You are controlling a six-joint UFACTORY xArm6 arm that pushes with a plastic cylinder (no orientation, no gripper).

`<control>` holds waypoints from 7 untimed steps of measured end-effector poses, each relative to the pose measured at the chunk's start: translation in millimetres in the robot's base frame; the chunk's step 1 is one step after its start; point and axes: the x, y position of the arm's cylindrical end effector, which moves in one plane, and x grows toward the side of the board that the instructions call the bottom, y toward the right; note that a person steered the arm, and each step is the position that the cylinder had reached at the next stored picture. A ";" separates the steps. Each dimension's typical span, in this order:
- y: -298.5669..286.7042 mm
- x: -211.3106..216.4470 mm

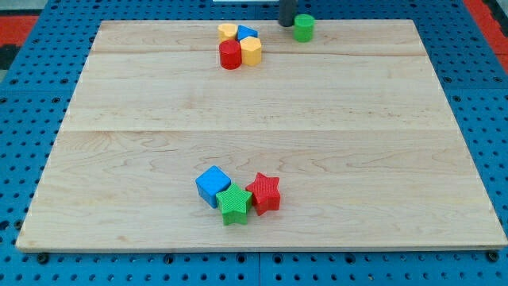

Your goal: Move the yellow heart left to the blue triangle

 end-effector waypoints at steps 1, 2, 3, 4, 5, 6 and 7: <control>34.7 18.2; 2.0 20.2; -32.8 34.8; -102.8 34.8; -144.1 31.7; -157.3 31.7; -200.4 32.5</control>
